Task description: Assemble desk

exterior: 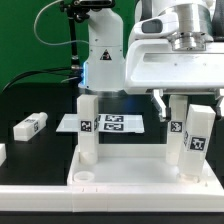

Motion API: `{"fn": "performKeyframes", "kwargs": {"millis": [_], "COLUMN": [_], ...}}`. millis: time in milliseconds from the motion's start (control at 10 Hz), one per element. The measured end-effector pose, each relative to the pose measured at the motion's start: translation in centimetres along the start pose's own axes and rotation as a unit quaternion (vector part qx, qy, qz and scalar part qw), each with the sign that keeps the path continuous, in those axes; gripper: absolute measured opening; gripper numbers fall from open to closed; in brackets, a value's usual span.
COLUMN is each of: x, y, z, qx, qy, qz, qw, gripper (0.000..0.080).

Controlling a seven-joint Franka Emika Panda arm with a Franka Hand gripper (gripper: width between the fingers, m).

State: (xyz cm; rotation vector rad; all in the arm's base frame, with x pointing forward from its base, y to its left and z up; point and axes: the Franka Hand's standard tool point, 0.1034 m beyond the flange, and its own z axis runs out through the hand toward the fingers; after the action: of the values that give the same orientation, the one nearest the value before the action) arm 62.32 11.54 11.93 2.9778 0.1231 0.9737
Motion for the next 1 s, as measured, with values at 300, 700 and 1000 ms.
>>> {"fn": "performKeyframes", "kwargs": {"millis": [300, 700, 1000], "x": [1.6, 2.0, 2.4], "y": [-0.4, 0.1, 0.4], "z": [-0.7, -0.8, -1.4], "qx": [0.007, 0.009, 0.01], "qy": [-0.018, -0.129, -0.241], "qz": [0.001, 0.013, 0.023], "qw": [1.0, 0.991, 0.97], "gripper": [0.0649, 0.0649, 0.0649]}}
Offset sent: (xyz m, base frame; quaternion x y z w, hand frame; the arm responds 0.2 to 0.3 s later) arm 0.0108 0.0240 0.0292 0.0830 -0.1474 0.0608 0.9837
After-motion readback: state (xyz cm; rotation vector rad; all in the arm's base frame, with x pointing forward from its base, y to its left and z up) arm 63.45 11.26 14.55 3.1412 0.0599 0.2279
